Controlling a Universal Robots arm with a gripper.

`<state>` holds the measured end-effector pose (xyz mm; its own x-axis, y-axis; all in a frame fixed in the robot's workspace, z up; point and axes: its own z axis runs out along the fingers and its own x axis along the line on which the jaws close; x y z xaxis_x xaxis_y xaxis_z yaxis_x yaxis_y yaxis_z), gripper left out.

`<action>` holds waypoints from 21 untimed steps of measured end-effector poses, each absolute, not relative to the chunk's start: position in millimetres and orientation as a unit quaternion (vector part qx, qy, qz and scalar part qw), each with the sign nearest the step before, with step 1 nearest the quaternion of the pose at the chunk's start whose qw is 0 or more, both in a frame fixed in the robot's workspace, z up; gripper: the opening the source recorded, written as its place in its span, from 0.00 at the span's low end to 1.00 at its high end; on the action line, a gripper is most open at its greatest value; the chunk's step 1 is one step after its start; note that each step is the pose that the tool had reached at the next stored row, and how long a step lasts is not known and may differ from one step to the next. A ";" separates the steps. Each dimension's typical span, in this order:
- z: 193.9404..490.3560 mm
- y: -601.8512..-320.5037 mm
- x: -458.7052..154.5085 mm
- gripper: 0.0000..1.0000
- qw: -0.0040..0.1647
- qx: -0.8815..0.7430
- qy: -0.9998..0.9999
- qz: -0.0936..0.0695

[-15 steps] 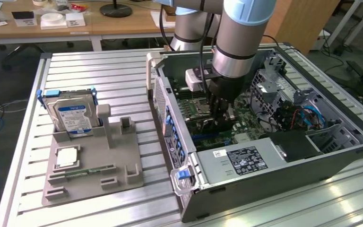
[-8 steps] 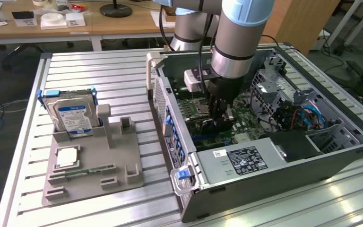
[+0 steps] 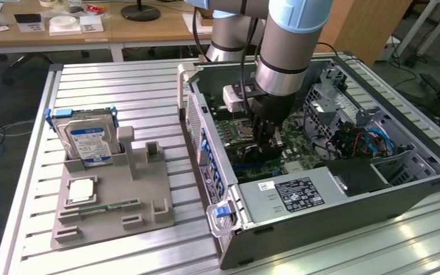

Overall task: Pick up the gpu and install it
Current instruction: 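Insert the gpu into the slot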

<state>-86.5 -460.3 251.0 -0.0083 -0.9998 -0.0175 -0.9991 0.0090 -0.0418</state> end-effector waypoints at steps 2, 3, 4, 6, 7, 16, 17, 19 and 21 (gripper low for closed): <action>250.1 -460.2 -86.4 0.27 0.021 -0.704 0.710 -0.009; 249.6 -460.2 -86.4 0.27 0.021 -0.704 0.710 -0.009; 249.4 -460.3 -86.4 0.27 0.021 -0.704 0.710 -0.009; 249.4 -460.3 -86.4 0.27 0.021 -0.704 0.710 -0.009; 249.3 -460.3 -86.5 0.27 0.021 -0.704 0.710 -0.009; 247.0 -460.3 -86.4 0.27 0.021 -0.704 0.710 -0.009; 247.0 -460.3 -86.4 0.27 0.021 -0.704 0.710 -0.009; 247.0 -460.3 -86.4 0.27 0.021 -0.704 0.710 -0.009; 247.0 -460.3 -86.4 0.27 0.021 -0.704 0.710 -0.009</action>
<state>-86.4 -460.3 247.0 -0.0082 -0.9998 -0.0176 -0.9991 0.0089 -0.0418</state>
